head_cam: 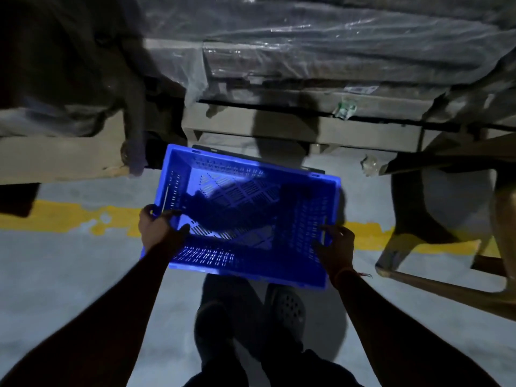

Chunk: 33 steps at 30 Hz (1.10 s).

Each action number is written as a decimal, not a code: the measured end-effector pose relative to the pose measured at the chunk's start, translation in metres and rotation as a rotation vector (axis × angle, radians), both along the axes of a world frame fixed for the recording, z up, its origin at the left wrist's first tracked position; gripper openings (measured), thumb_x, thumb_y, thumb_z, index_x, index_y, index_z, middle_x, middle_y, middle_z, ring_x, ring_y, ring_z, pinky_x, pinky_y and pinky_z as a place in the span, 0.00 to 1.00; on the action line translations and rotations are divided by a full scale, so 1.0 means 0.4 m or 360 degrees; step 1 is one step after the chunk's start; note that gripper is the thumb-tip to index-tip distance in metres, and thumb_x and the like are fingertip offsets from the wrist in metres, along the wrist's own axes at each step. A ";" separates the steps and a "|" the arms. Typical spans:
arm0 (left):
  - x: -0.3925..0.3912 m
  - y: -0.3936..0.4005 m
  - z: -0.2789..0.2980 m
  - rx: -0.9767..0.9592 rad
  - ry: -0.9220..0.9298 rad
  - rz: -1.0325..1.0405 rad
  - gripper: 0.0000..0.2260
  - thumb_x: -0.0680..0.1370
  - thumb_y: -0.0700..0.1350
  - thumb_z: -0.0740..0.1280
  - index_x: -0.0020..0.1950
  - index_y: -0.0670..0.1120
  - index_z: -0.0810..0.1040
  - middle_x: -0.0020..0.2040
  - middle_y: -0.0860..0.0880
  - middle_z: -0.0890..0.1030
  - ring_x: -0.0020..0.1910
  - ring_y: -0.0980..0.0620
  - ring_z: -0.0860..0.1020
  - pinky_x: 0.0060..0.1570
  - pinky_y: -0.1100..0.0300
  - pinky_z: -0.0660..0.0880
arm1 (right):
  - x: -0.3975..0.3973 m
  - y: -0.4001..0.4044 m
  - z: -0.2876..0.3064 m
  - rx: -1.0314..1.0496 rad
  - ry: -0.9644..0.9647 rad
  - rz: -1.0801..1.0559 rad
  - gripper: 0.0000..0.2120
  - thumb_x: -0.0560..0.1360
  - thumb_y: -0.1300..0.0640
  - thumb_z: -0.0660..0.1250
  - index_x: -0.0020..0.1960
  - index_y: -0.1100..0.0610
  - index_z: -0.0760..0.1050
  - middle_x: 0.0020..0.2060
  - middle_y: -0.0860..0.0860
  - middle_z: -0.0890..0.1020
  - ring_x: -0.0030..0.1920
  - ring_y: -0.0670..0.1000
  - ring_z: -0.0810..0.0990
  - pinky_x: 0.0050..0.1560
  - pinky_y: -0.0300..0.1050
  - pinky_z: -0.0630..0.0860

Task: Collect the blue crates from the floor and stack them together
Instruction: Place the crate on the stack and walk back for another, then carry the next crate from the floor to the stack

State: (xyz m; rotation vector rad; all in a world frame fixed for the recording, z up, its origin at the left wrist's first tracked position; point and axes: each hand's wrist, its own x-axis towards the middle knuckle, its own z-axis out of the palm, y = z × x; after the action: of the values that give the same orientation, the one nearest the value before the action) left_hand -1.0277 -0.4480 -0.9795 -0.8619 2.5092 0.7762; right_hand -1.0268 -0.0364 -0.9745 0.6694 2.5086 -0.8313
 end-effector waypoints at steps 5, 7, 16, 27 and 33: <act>-0.051 -0.035 -0.054 0.0052 0.0024 -0.0111 0.19 0.70 0.47 0.77 0.60 0.52 0.82 0.69 0.36 0.68 0.67 0.37 0.71 0.70 0.51 0.68 | -0.028 0.007 -0.066 -0.0068 -0.0144 -0.0011 0.23 0.67 0.55 0.77 0.61 0.48 0.79 0.67 0.61 0.67 0.64 0.65 0.72 0.66 0.60 0.72; -0.068 -0.065 -0.078 0.0139 0.0099 -0.0185 0.16 0.70 0.48 0.75 0.57 0.56 0.82 0.57 0.38 0.77 0.61 0.37 0.76 0.64 0.49 0.73 | -0.041 0.009 -0.086 -0.0262 -0.0107 -0.0092 0.20 0.66 0.57 0.77 0.56 0.46 0.80 0.62 0.58 0.75 0.56 0.61 0.79 0.57 0.59 0.79; -0.022 -0.143 0.004 0.0561 0.0109 -0.0275 0.13 0.70 0.52 0.72 0.54 0.58 0.83 0.35 0.36 0.82 0.29 0.52 0.73 0.32 0.57 0.73 | -0.050 0.059 0.038 -0.0291 -0.0003 0.0194 0.15 0.70 0.67 0.73 0.54 0.52 0.82 0.49 0.56 0.83 0.49 0.55 0.81 0.44 0.38 0.79; 0.075 -0.031 0.588 0.0733 0.0293 -0.0012 0.10 0.73 0.37 0.74 0.48 0.52 0.84 0.40 0.54 0.85 0.39 0.61 0.79 0.39 0.68 0.74 | -0.011 0.157 0.617 -0.0380 -0.0001 0.0265 0.18 0.71 0.67 0.73 0.54 0.47 0.81 0.48 0.53 0.84 0.43 0.51 0.83 0.41 0.40 0.78; 0.099 0.006 0.925 0.0813 0.0410 0.0107 0.11 0.75 0.35 0.73 0.49 0.52 0.85 0.45 0.59 0.86 0.46 0.56 0.83 0.50 0.56 0.81 | 0.030 0.200 0.984 -0.0475 0.0065 0.0139 0.17 0.73 0.66 0.71 0.55 0.47 0.82 0.50 0.55 0.83 0.39 0.40 0.81 0.42 0.36 0.78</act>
State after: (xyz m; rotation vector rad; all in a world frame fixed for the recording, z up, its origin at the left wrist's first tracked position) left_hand -0.9880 -0.4454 -0.6094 -0.6983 2.3160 1.5480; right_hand -1.0148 0.0435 -0.5808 0.4432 2.3600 -1.1654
